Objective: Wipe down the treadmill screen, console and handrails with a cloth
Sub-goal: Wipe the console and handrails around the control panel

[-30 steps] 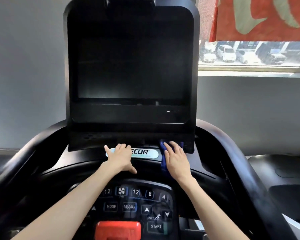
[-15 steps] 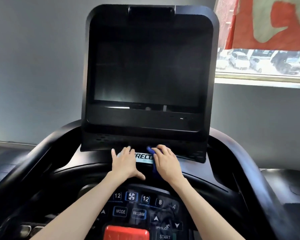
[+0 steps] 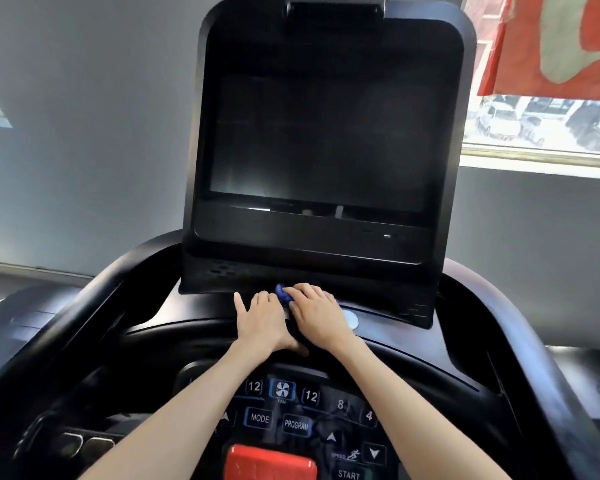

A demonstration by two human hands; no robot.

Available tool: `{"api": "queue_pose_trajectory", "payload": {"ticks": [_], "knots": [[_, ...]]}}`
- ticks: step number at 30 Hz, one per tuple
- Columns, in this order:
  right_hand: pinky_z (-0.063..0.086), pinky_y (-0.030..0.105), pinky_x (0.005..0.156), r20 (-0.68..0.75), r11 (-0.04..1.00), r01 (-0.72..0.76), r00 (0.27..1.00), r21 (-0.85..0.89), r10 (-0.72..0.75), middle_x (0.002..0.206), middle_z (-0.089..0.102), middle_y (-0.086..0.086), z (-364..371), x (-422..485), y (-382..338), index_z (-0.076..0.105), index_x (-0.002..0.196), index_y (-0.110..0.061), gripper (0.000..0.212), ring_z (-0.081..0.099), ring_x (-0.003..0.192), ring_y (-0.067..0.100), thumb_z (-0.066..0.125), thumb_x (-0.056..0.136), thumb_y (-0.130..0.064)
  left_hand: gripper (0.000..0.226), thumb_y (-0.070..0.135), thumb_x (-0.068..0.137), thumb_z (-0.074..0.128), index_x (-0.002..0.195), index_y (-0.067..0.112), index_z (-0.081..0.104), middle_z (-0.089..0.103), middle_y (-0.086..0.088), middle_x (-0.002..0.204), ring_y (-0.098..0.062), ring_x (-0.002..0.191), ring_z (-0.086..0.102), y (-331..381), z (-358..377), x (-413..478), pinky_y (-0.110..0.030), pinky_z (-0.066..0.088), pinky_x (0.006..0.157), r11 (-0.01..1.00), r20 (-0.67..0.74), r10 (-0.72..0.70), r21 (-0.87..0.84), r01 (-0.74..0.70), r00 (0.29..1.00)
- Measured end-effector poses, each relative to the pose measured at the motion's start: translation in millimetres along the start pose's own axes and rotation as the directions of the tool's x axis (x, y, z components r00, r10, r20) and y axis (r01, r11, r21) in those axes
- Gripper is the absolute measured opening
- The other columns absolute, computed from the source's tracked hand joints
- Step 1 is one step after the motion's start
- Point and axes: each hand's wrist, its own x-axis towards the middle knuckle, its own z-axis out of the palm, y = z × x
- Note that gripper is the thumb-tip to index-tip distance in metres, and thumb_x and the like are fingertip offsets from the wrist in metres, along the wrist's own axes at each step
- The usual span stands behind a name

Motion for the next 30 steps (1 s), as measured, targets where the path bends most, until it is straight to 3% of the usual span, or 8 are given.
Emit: {"api": "queue_pose_trajectory", "payload": {"ticks": [4, 8, 12, 17, 19, 23, 26, 30], "knots": [[0.03, 0.029, 0.101, -0.087, 0.995, -0.102, 0.991, 0.011, 0.102, 0.135, 0.047, -0.013, -11.6, -32.8, 31.9, 0.049, 0.131, -0.027, 0.071, 0.039, 0.126, 0.013, 0.005, 0.08, -0.051, 0.124, 0.079, 0.049, 0.067, 0.143, 0.008, 0.027, 0.03, -0.005, 0.148, -0.019, 0.141, 0.024, -4.0, 2.6, 0.6, -0.052, 0.004, 0.117, 1.0, 0.017, 0.014, 0.005, -0.014, 1.0], [0.029, 0.032, 0.101, -0.065, 0.992, -0.126, 0.99, -0.006, 0.125, 0.133, 0.05, -0.01, -10.5, -21.1, 10.8, 0.05, 0.129, -0.025, 0.064, 0.041, 0.125, 0.016, 0.009, 0.084, -0.042, 0.125, 0.08, 0.05, 0.066, 0.145, 0.01, 0.025, 0.027, -0.002, 0.152, -0.017, 0.142, 0.021, -10.7, 7.6, -0.6, -0.05, 0.004, 0.118, 0.998, -0.016, 0.044, -0.049, -0.045, 0.999], [0.028, 0.035, 0.101, 0.032, 0.999, -0.017, 0.999, -0.03, 0.018, 0.138, 0.044, -0.006, 3.1, 8.3, -13.2, 0.042, 0.136, -0.022, 0.041, 0.036, 0.128, 0.018, 0.029, 0.098, -0.028, 0.127, 0.084, 0.051, 0.061, 0.148, 0.013, 0.019, 0.024, 0.0, 0.154, -0.014, 0.144, 0.018, -15.1, 10.5, -2.4, -0.05, 0.003, 0.118, 0.997, -0.051, 0.056, -0.04, -0.058, 0.997], [0.024, 0.03, 0.105, 0.003, 0.998, 0.003, 1.0, -0.058, -0.003, 0.141, 0.043, -0.01, -1.8, -5.4, -1.0, 0.039, 0.139, -0.026, 0.072, 0.036, 0.131, 0.011, 0.0, 0.082, -0.046, 0.124, 0.085, 0.051, 0.059, 0.145, 0.01, 0.027, 0.033, -0.003, 0.15, -0.016, 0.14, 0.026, -10.4, 1.5, 1.2, -0.051, 0.002, 0.118, 0.995, -0.017, 0.089, 0.045, -0.088, 0.996], [0.018, 0.028, 0.111, -0.035, 0.996, -0.05, 0.998, -0.075, 0.047, 0.146, 0.037, -0.013, -4.9, -28.3, 23.8, 0.034, 0.143, -0.03, 0.073, 0.03, 0.136, 0.007, -0.002, 0.082, -0.048, 0.122, 0.085, 0.049, 0.06, 0.141, 0.008, 0.033, 0.039, -0.005, 0.144, -0.018, 0.136, 0.032, -8.3, 0.8, 3.6, -0.052, 0.004, 0.117, 0.994, 0.002, 0.081, 0.074, -0.081, 0.997], [0.009, 0.03, 0.115, -0.051, 0.954, -0.293, 0.956, -0.059, 0.29, 0.155, 0.018, -0.012, -17.0, -65.7, 56.5, 0.02, 0.148, -0.031, 0.073, 0.015, 0.142, 0.005, -0.005, 0.083, -0.052, 0.119, 0.085, 0.048, 0.062, 0.135, 0.007, 0.039, 0.044, -0.005, 0.137, -0.02, 0.132, 0.037, -7.5, 1.1, 6.8, -0.055, 0.007, 0.116, 0.992, 0.029, 0.083, 0.097, -0.085, 0.996], [0.0, 0.04, 0.115, 0.048, 0.903, -0.428, 0.901, -0.044, 0.43, 0.158, 0.002, -0.007, -14.4, -51.2, 27.8, 0.011, 0.15, -0.025, 0.053, 0.0, 0.145, 0.011, 0.017, 0.1, -0.042, 0.117, 0.083, 0.049, 0.063, 0.134, 0.006, 0.039, 0.044, -0.007, 0.137, -0.021, 0.131, 0.039, -5.8, 1.5, 8.4, -0.054, 0.008, 0.115, 0.99, 0.037, 0.079, 0.113, -0.083, 0.996], [-0.011, 0.042, 0.114, 0.154, 0.978, -0.206, 0.966, -0.03, 0.209, 0.158, -0.003, -0.005, 1.7, -25.3, -28.5, 0.004, 0.151, -0.021, 0.055, -0.01, 0.145, 0.016, 0.024, 0.101, -0.035, 0.082, 0.051, 0.076, 0.063, 0.139, 0.007, 0.035, 0.04, -0.009, 0.141, -0.024, 0.132, 0.037, -4.6, -2.3, 11.2, -0.056, 0.01, 0.115, 0.986, 0.048, 0.089, 0.136, -0.095, 0.995]]}}
